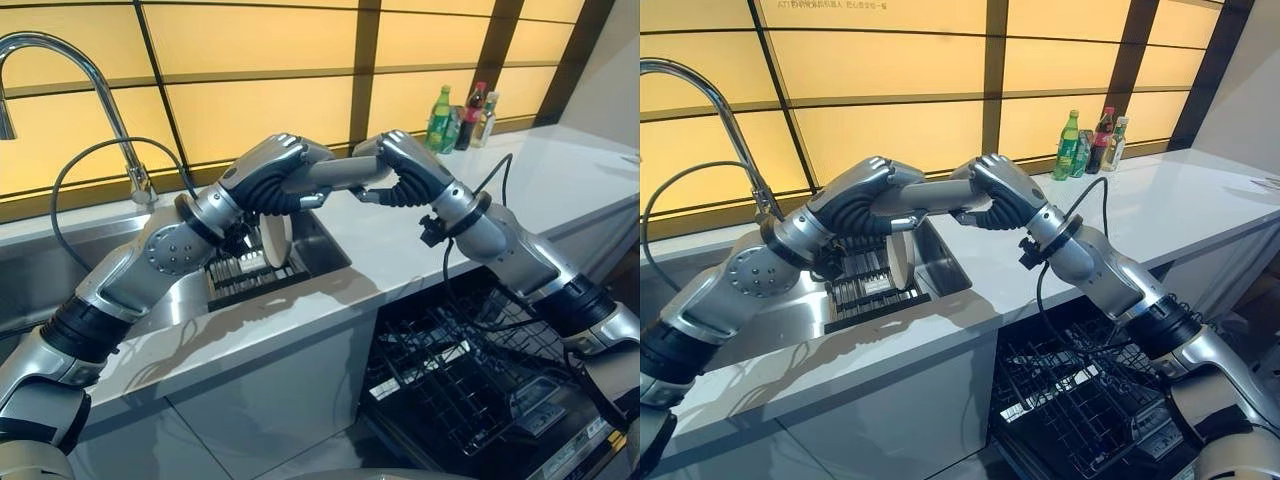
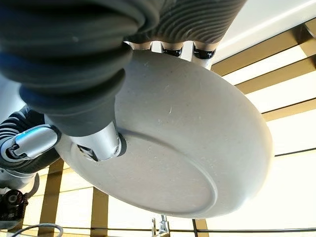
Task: Pick up plates and place into dishwasher.
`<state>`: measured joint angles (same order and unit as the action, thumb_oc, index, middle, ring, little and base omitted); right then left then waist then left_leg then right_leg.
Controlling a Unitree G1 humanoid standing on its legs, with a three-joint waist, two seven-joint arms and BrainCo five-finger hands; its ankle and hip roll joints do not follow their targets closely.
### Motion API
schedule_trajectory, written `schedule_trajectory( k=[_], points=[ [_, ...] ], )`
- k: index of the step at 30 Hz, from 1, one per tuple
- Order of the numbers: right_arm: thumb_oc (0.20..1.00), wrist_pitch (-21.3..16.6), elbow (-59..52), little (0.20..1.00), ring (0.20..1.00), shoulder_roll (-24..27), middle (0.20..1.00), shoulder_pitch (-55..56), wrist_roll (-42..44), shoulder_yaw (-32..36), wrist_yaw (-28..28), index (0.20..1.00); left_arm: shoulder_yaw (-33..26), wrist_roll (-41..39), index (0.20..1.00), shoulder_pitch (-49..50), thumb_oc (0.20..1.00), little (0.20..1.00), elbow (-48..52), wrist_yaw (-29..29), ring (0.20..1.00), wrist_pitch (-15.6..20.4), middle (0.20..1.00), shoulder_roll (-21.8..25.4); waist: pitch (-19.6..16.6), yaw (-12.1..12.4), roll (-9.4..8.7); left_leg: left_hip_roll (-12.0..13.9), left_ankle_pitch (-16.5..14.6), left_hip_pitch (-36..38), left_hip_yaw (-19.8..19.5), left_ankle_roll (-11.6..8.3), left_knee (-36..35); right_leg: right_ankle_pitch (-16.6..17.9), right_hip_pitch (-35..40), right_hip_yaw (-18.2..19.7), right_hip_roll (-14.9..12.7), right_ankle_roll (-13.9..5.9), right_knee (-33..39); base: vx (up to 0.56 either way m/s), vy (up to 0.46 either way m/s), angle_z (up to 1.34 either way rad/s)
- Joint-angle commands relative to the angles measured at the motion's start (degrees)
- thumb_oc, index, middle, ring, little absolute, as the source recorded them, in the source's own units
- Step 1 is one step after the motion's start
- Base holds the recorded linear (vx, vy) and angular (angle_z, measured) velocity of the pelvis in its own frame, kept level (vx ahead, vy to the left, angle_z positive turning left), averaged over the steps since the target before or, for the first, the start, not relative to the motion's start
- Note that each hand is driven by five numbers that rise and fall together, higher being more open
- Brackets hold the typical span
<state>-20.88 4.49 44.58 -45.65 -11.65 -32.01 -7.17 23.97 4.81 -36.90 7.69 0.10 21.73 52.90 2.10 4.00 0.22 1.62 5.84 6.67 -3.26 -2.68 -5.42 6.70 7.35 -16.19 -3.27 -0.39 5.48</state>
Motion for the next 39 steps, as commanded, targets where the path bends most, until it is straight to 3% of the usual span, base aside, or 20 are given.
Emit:
schedule_trajectory(
  k=[1, 4, 6, 10, 15, 21, 24, 30, 34, 39],
  points=[
    [0.200, 6.7, 5.5, 0.200, 0.200, 5.8, 0.200, -4.8, 0.2, -0.5, 0.8, 0.200, -3.3, -2.5, 0.200, -6.6, 0.200, 0.200, 2.5, -3.1, 0.200, 3.3, 0.200, 0.9, 1.1, 1.8, -1.05, -4.0, -7.1, 1.3, 0.7, 1.62, 0.4, -7.1, 3.2, 1.9, -1.4, -4.80, -0.8, 0.00, 0.000, 0.00],
    [0.200, 5.5, 5.9, 0.200, 0.200, 6.5, 0.200, -3.7, 0.1, 0.9, 0.4, 0.200, -4.1, -1.9, 0.200, -5.9, 0.200, 0.200, 2.6, -3.3, 0.200, 3.0, 0.200, 1.3, 1.3, 1.6, -0.98, -3.9, -7.2, 1.5, 1.0, 1.61, 0.4, -7.1, 3.3, 2.2, -1.3, -4.76, -0.9, 0.00, 0.000, 0.00],
    [0.200, 4.6, 5.8, 0.200, 0.200, 6.9, 0.200, -2.2, 0.4, 2.4, 0.4, 0.200, -5.1, 1.5, 1.000, -4.9, 1.000, 1.000, 2.5, -4.5, 1.000, 1.7, 1.000, 1.7, 1.4, 1.4, -0.94, -3.8, -7.3, 1.7, 1.2, 1.62, 0.4, -7.2, 3.4, 2.3, -1.2, -4.78, -0.9, 0.00, 0.000, 0.00],
    [0.200, 3.4, 4.2, 0.200, 0.200, 9.2, 0.200, 1.7, 3.2, 6.1, 2.5, 0.200, -7.7, 8.2, 1.000, -2.6, 1.000, 1.000, 0.7, -8.9, 1.000, 1.4, 1.000, 4.6, 1.5, 0.7, -0.98, -3.8, -7.5, 1.9, 1.6, 1.61, 0.4, -7.1, 3.4, 2.8, -1.2, -4.98, -0.8, 0.01, 0.007, 0.00],
    [0.200, 3.3, -0.2, 0.200, 0.200, 13.6, 0.200, 11.2, 8.9, 13.5, 9.1, 0.200, -12.2, 28.0, 1.000, 0.7, 1.000, 1.000, -4.9, -21.4, 1.000, -1.9, 1.000, 13.8, 1.5, -1.3, -0.54, -3.5, -7.7, 2.0, 3.2, 1.47, 0.4, -6.8, 3.0, 4.1, -1.0, -5.33, -0.7, 0.03, 0.039, -0.06],
    [0.200, 2.2, -3.9, 0.200, 0.200, 18.0, 0.200, 24.1, 13.8, 23.6, 15.2, 0.200, -12.4, 31.5, 1.000, 2.6, 1.000, 1.000, -12.9, -29.9, 1.000, -9.4, 1.000, 22.3, 1.9, -4.3, -0.18, -3.2, -7.8, 2.1, 5.4, 1.33, 0.4, -6.1, 2.3, 5.7, -0.9, -5.67, -0.7, 0.02, 0.040, -0.13],
    [0.200, 3.6, -5.4, 0.200, 0.200, 18.0, 0.200, 28.7, 18.1, 27.5, 19.8, 0.200, -12.8, 30.7, 1.000, 5.4, 1.000, 1.000, -16.8, -29.7, 1.000, -11.3, 1.000, 23.7, 2.4, -5.3, 0.04, -3.1, -7.8, 2.2, 6.2, 1.30, 0.4, -5.9, 1.9, 6.3, -0.9, -5.82, -0.8, 0.01, 0.043, -0.17],
    [0.200, 8.5, -6.8, 0.200, 0.200, 16.3, 0.200, 34.0, 27.2, 30.6, 29.2, 0.200, -11.0, 31.4, 1.000, 8.0, 1.000, 1.000, -25.8, -29.2, 1.000, -10.9, 1.000, 23.7, 3.8, -7.4, 0.65, -2.9, -7.6, 2.0, 7.8, 1.20, 0.4, -5.3, 1.2, 7.5, -1.0, -6.14, -0.8, 0.01, 0.055, -0.18],
    [0.200, 11.8, -5.9, 0.200, 0.200, 15.4, 0.200, 36.1, 26.5, 30.6, 31.8, 0.200, -7.9, 31.1, 1.000, 6.4, 1.000, 1.000, -30.3, -27.7, 1.000, -11.7, 1.000, 23.4, 5.1, -8.7, 1.04, -2.9, -7.4, 1.5, 8.7, 1.29, 0.4, -4.9, 0.2, 8.4, -1.2, -6.35, -0.8, 0.00, 0.069, -0.16],
    [0.200, 13.1, -4.6, 0.200, 0.200, 15.4, 0.200, 37.1, 26.3, 30.0, 33.2, 0.200, -5.1, 30.6, 1.000, 3.5, 1.000, 1.000, -34.1, -26.3, 1.000, -13.3, 1.000, 23.6, 7.5, -9.8, 1.19, -2.9, -6.9, 0.1, 9.6, 1.46, 0.4, -4.1, -2.0, 9.8, -1.3, -6.51, -1.0, -0.05, 0.083, -0.10]
  ],
)
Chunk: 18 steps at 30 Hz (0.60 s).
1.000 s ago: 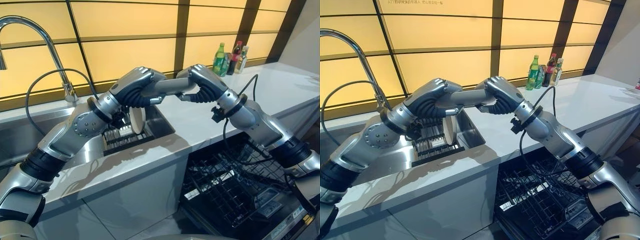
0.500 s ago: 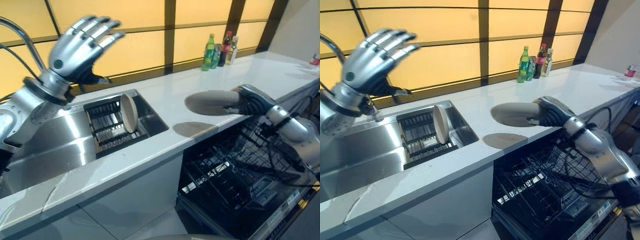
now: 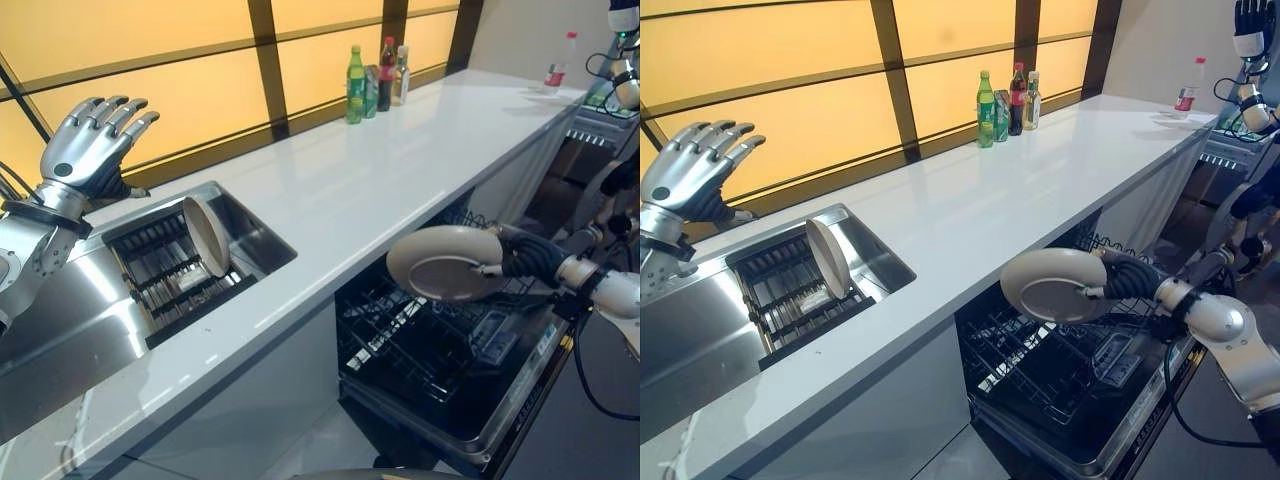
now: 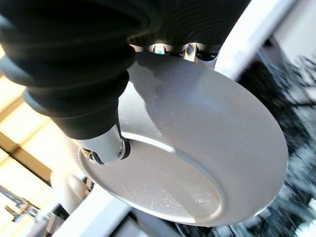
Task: Pick up plates and place into dishwasher.
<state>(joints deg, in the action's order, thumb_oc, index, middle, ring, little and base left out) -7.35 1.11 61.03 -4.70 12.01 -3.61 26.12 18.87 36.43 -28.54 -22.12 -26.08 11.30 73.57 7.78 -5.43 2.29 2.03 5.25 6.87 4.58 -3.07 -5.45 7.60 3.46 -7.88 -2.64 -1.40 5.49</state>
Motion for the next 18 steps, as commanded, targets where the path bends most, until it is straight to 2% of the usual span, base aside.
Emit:
schedule_trajectory(
  k=[1, 4, 6, 12, 18],
  points=[
    [0.200, 0.4, -1.0, 0.200, 0.200, -1.0, 0.200, -4.8, 2.8, 0.6, -0.5, 0.200, 1.3, -1.2, 1.000, -6.1, 1.000, 1.000, -5.2, 0.6, 1.000, -3.9, 1.000, 3.0, 2.9, -0.7, -0.79, -3.3, -6.2, -0.8, 1.8, 1.91, 0.5, -4.7, 1.0, 1.9, -1.9, -5.55, -1.0, -0.12, 0.094, -0.21],
    [0.200, 0.6, 0.1, 0.200, 0.200, -1.2, 0.200, -6.7, 2.4, -1.6, -1.2, 0.200, 4.1, -0.8, 1.000, -9.3, 1.000, 1.000, -7.5, 2.2, 1.000, -5.7, 1.000, 3.1, 5.3, -1.2, -0.73, -3.4, -5.7, -2.4, 2.0, 2.03, 0.5, -4.2, -1.0, 2.9, -2.0, -5.56, -1.1, -0.15, 0.101, -0.24],
    [0.200, 1.4, 0.9, 0.200, 0.200, -1.5, 0.200, -8.7, 0.6, -3.9, -4.0, 0.200, 6.1, -1.9, 1.000, -11.6, 1.000, 1.000, -8.6, 2.3, 1.000, -7.5, 1.000, 3.2, 7.4, -1.5, -0.66, -3.6, -5.4, -3.8, 1.9, 2.11, 0.7, -3.7, -2.6, 3.7, -2.0, -5.52, -1.2, -0.18, 0.092, -0.19],
    [0.200, 1.6, 3.6, 0.200, 0.200, -2.7, 0.200, -11.8, -1.0, -7.8, -9.0, 0.200, 9.9, -2.4, 1.000, -16.3, 1.000, 1.000, -9.7, 2.1, 1.000, -8.8, 1.000, 3.1, 11.0, -1.6, -0.64, -3.9, -4.8, -6.1, 1.7, 2.29, 1.1, -3.0, -5.1, 4.1, -2.2, -5.65, -1.8, -0.10, 0.056, -0.06],
    [0.200, 0.0, 8.2, 0.200, 0.200, -6.1, 0.200, -16.4, -5.3, -13.2, -13.4, 0.200, 15.0, -1.8, 1.000, -22.9, 1.000, 1.000, -11.0, 3.0, 1.000, -9.7, 1.000, 1.5, 13.5, -1.3, -0.37, -4.3, -4.7, -7.8, 1.6, 2.39, 2.1, -3.0, -7.4, 3.8, -2.8, -5.76, -3.3, -0.06, 0.050, 0.00]
  ],
)
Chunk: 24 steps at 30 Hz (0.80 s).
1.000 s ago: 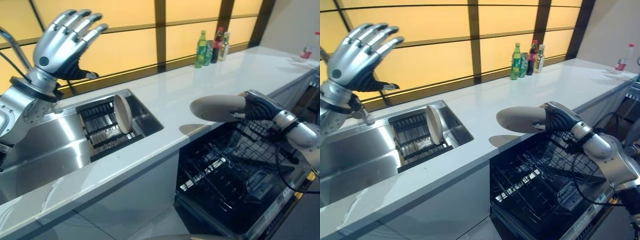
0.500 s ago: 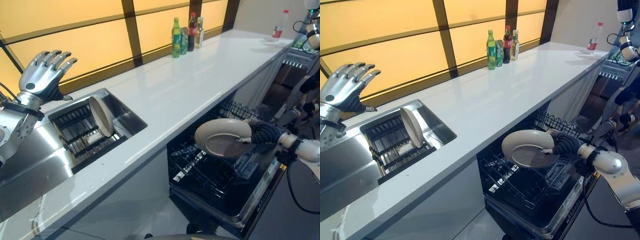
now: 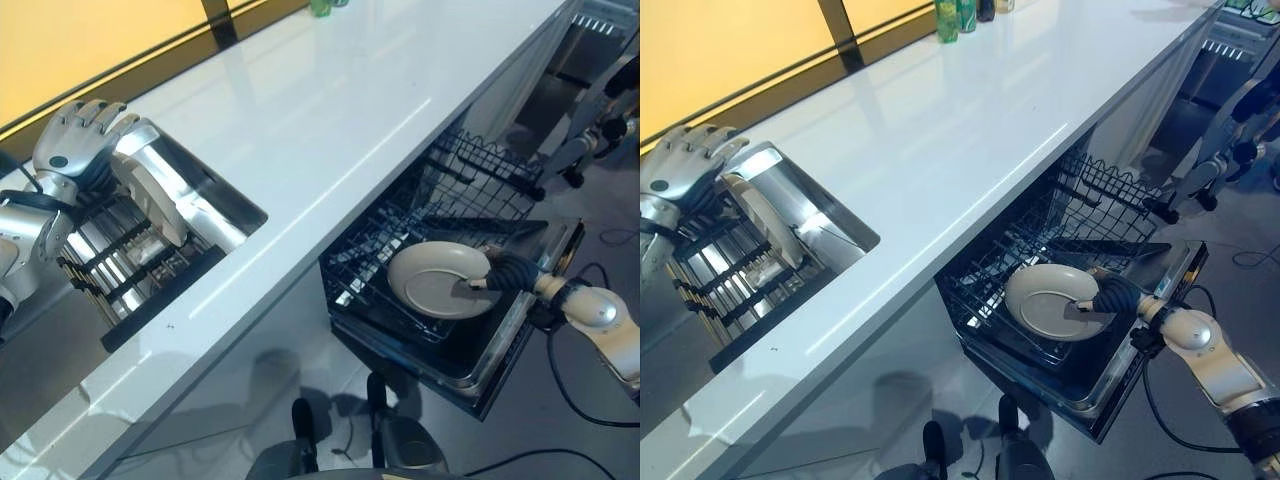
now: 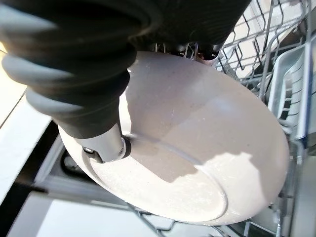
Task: Pick up plates and place into dishwasher.
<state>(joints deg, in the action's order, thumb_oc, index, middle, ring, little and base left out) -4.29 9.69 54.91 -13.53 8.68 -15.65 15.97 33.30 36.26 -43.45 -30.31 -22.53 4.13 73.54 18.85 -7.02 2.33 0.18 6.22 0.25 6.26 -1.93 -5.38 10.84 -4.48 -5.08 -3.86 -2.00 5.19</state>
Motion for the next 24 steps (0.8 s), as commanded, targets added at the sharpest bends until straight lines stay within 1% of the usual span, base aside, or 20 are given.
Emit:
schedule_trajectory(
  k=[1, 4, 6, 9, 16, 18, 21, 22, 23, 24],
  points=[
    [0.200, -2.7, 0.5, 0.200, 0.200, -0.5, 0.200, -9.0, -4.1, -2.6, -4.2, 0.200, 1.9, -1.4, 1.000, -9.3, 1.000, 1.000, -3.2, -0.1, 1.000, -2.7, 1.000, 1.2, 2.9, 0.4, -0.38, -2.5, -5.7, -1.7, -0.2, 1.25, 2.2, -6.2, 0.2, 0.9, -1.6, -5.18, -3.2, -0.07, 0.029, 0.02],
    [0.200, -1.8, 2.5, 0.200, 0.200, -1.0, 0.200, -12.0, -6.8, -5.7, -7.2, 0.200, 5.0, -0.7, 1.000, -13.0, 1.000, 1.000, -3.7, 1.4, 1.000, -3.4, 1.000, 0.6, 3.7, 0.7, -0.38, -2.7, -5.6, -2.4, -0.3, 1.24, 2.7, -6.1, -0.6, 0.6, -1.8, -5.23, -3.5, -0.06, 0.026, 0.02],
    [0.200, -0.7, 3.9, 0.200, 0.200, -1.7, 0.200, -13.9, -9.8, -7.8, -10.1, 0.200, 7.0, 0.6, 1.000, -14.8, 1.000, 1.000, -4.3, 3.5, 1.000, -3.3, 1.000, 0.2, 4.3, 0.9, -0.25, -2.9, -5.7, -3.0, -0.3, 1.24, 3.1, -6.0, -1.1, 0.2, -2.0, -5.22, -3.7, -0.05, 0.032, 0.01],
    [0.200, 1.8, 6.4, 0.200, 0.200, -3.2, 0.200, -16.9, -11.7, -10.6, -12.2, 0.200, 9.7, 1.3, 1.000, -17.4, 1.000, 1.000, -4.8, 6.6, 1.000, -3.3, 1.000, -0.2, 4.9, 1.3, -0.04, -3.2, -5.7, -3.8, -0.5, 1.28, 3.6, -5.8, -1.8, -0.1, -2.2, -5.11, -3.9, -0.05, 0.031, 0.00],
    [0.200, 7.9, 14.5, 0.200, 0.200, -6.7, 0.200, -23.7, -19.4, -18.2, -13.8, 0.200, 15.5, 0.9, 1.000, -23.2, 1.000, 1.000, -6.7, 12.4, 1.000, -1.0, 1.000, -2.6, 6.0, 2.4, 0.61, -4.0, -5.7, -4.7, -0.9, 1.24, 4.4, -5.7, -2.4, -1.1, -2.7, -4.86, -4.0, -0.02, 0.012, 0.00],
    [0.200, 9.8, 17.0, 0.200, 0.200, -7.5, 0.200, -26.3, -19.1, -20.1, -13.2, 0.200, 17.3, 0.6, 1.000, -25.3, 1.000, 1.000, -7.9, 14.5, 1.000, 0.1, 1.000, -3.4, 6.2, 2.7, 0.87, -4.2, -5.6, -5.1, -1.0, 1.22, 4.5, -5.6, -2.7, -1.3, -2.9, -4.78, -4.1, -0.02, 0.008, 0.01],
    [0.200, 11.5, 21.5, 0.200, 0.200, -9.4, 0.200, -29.2, -16.5, -22.2, -11.1, 0.200, 18.9, -0.7, 1.000, -27.5, 1.000, 1.000, -9.2, 17.9, 1.000, 1.0, 1.000, -4.9, 6.4, 3.3, 1.28, -4.4, -5.5, -5.4, -1.1, 1.16, 4.8, -5.5, -2.7, -1.7, -3.0, -4.60, -4.0, -0.02, 0.013, 0.05],
    [0.275, 11.6, 23.3, 0.275, 0.275, -10.2, 0.275, -29.8, -16.2, -22.6, -11.0, 0.275, 19.1, -1.2, 0.824, -27.8, 0.824, 0.824, -9.9, 18.8, 0.824, 1.7, 0.824, -5.5, 6.4, 3.5, 1.44, -4.5, -5.5, -5.4, -1.2, 1.13, 4.8, -5.5, -2.7, -1.8, -3.1, -4.51, -4.0, -0.01, 0.015, 0.04],
    [1.000, 12.5, 24.7, 1.000, 1.000, -10.7, 1.000, -30.2, -14.1, -22.9, -10.1, 1.000, 19.3, -1.9, 0.573, -28.2, 0.573, 0.573, -10.1, 20.0, 0.573, 2.3, 0.573, -6.0, 6.5, 3.6, 1.63, -4.6, -5.5, -5.3, -1.4, 1.10, 4.8, -5.5, -2.5, -2.0, -3.1, -4.45, -3.9, 0.01, 0.011, 0.05],
    [1.000, 12.6, 25.7, 1.000, 1.000, -11.3, 1.000, -30.2, -13.2, -22.6, -9.5, 1.000, 19.5, -2.4, 0.200, -28.6, 0.200, 0.200, -10.1, 21.0, 0.200, 2.8, 0.200, -6.2, 6.5, 3.7, 1.73, -4.7, -5.4, -5.2, -1.4, 1.07, 4.9, -5.5, -2.4, -2.1, -3.2, -4.39, -3.9, 0.01, 0.006, 0.07]
  ],
)
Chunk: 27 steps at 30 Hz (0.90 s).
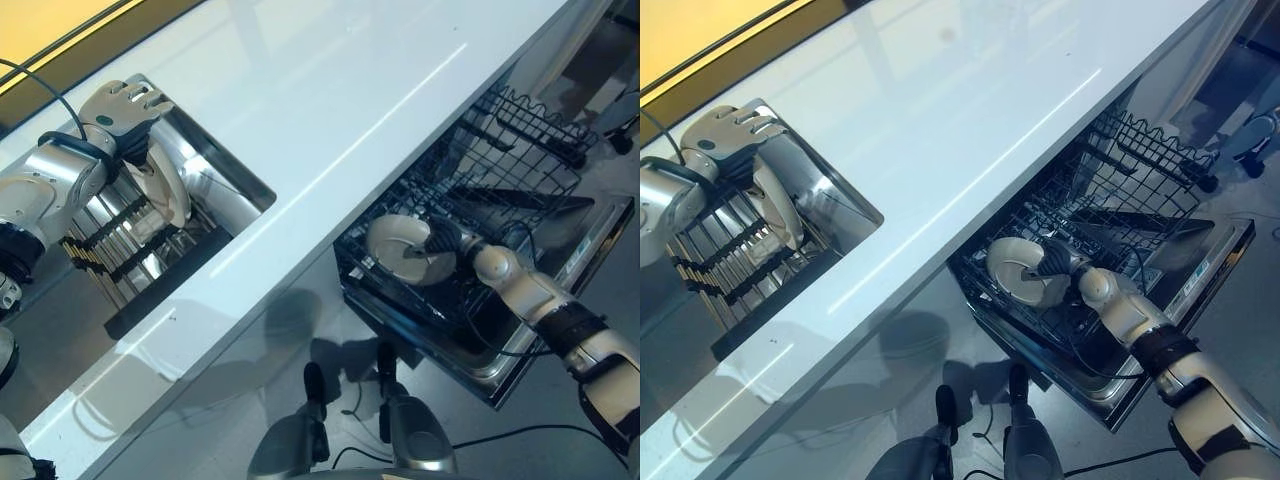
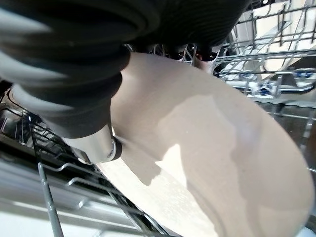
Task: Pick up plates and place into dishwasher.
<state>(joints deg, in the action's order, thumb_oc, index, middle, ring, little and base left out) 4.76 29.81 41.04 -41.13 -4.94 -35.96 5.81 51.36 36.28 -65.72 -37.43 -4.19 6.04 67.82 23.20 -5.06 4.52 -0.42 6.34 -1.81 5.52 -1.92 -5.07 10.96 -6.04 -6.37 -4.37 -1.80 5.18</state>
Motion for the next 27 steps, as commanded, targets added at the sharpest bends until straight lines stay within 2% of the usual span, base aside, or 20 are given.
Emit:
schedule_trajectory(
  k=[1, 8, 15, 18, 20, 22, 24, 25, 27],
  points=[
    [1.000, 3.9, 5.5, 1.000, 1.000, 2.2, 1.000, -2.5, 0.6, -1.9, 0.1, 1.000, 1.3, -3.0, 0.200, -6.6, 0.200, 0.200, -3.0, 3.8, 0.200, 1.1, 0.200, -0.6, 2.1, 1.8, -0.41, -4.2, -5.5, -3.1, -0.8, 1.07, 4.6, -5.6, -0.7, -0.9, -2.7, -4.55, -3.8, 0.01, 0.003, 0.09],
    [1.000, 4.7, -2.7, 1.000, 1.000, 3.3, 1.000, 0.5, 4.3, 2.8, -4.4, 1.000, -1.6, -6.1, 0.200, -4.3, 0.200, 0.200, -2.2, 9.9, 0.200, 1.8, 0.200, -0.1, 1.7, 1.3, -0.34, -4.3, -5.3, -2.1, -1.0, 1.06, 3.8, -5.8, -0.2, -0.9, -2.4, -4.39, -4.1, 0.01, 0.002, 0.05],
    [1.000, 1.0, -13.3, 1.000, 1.000, 8.0, 1.000, 7.5, 4.9, 12.3, -6.9, 1.000, -7.3, -7.1, 0.200, 1.7, 0.200, 0.200, 0.0, 13.9, 0.200, 2.6, 0.200, 2.3, 0.2, 0.0, -0.54, -4.1, -5.5, 0.3, -0.9, 1.36, 3.0, -6.4, 1.4, -0.6, -1.9, -4.49, -4.7, 0.04, -0.010, 0.01],
    [1.000, -1.3, -17.4, 1.000, 1.000, 10.2, 1.000, 10.1, 5.4, 16.2, -7.9, 1.000, -9.3, -7.7, 0.200, 4.3, 0.200, 0.200, 1.1, 13.7, 0.200, 2.6, 0.200, 3.8, -0.9, -0.5, -0.55, -3.9, -5.9, 1.6, -0.8, 1.43, 2.7, -6.8, 2.5, -0.4, -1.8, -4.62, -4.7, 0.07, -0.029, 0.01],
    [1.000, -2.8, -20.4, 1.000, 1.000, 11.7, 1.000, 11.2, 6.5, 18.7, -9.0, 1.000, -11.1, -9.6, 0.200, 6.0, 0.200, 0.200, 1.9, 11.2, 0.200, 2.3, 0.200, 4.7, -1.7, -0.6, -0.53, -3.9, -6.1, 2.5, -0.8, 1.47, 2.4, -7.1, 3.3, -0.4, -1.6, -4.64, -4.7, 0.06, -0.042, -0.01],
    [1.000, -4.9, -24.0, 1.000, 1.000, 12.5, 1.000, 13.0, 7.3, 21.8, -10.1, 1.000, -14.2, -14.0, 0.200, 8.6, 0.200, 0.200, 2.6, 6.2, 0.200, 2.3, 0.200, 5.5, -2.9, -0.7, -0.49, -3.8, -6.3, 3.6, -1.0, 1.48, 2.1, -7.4, 4.3, -0.2, -1.4, -4.64, -4.6, 0.09, -0.068, -0.01],
    [1.000, -7.5, -27.3, 1.000, 1.000, 12.8, 1.000, 16.6, 8.2, 26.0, -10.2, 1.000, -19.9, -19.3, 0.200, 12.8, 0.200, 0.200, 3.1, 2.4, 0.200, 3.0, 0.200, 5.5, -4.5, -0.5, -0.53, -3.7, -6.5, 4.6, -1.0, 1.46, 1.7, -7.8, 5.5, -0.3, -1.2, -4.69, -4.3, 0.12, -0.077, 0.01],
    [1.000, -10.2, -28.7, 1.000, 1.000, 12.3, 1.000, 19.1, 7.9, 28.5, -10.6, 1.000, -24.0, -23.2, 0.200, 15.7, 0.200, 0.200, 3.3, -0.6, 0.200, 4.4, 0.200, 4.8, -5.5, -0.4, -0.63, -3.6, -6.6, 5.2, -1.0, 1.43, 1.5, -8.0, 6.2, -0.3, -1.1, -4.72, -4.1, 0.11, -0.076, 0.00],
    [1.000, -13.3, -30.6, 1.000, 1.000, 11.3, 1.000, 22.0, 7.5, 31.3, -10.4, 1.000, -30.2, -25.3, 0.200, 20.5, 0.200, 0.200, 3.9, -2.4, 0.200, 6.2, 0.200, 3.0, -6.9, -0.1, -0.71, -3.4, -6.7, 6.2, -1.1, 1.45, 1.0, -8.3, 7.3, -0.4, -0.9, -4.69, -3.7, 0.11, -0.083, -0.02]
  ],
)
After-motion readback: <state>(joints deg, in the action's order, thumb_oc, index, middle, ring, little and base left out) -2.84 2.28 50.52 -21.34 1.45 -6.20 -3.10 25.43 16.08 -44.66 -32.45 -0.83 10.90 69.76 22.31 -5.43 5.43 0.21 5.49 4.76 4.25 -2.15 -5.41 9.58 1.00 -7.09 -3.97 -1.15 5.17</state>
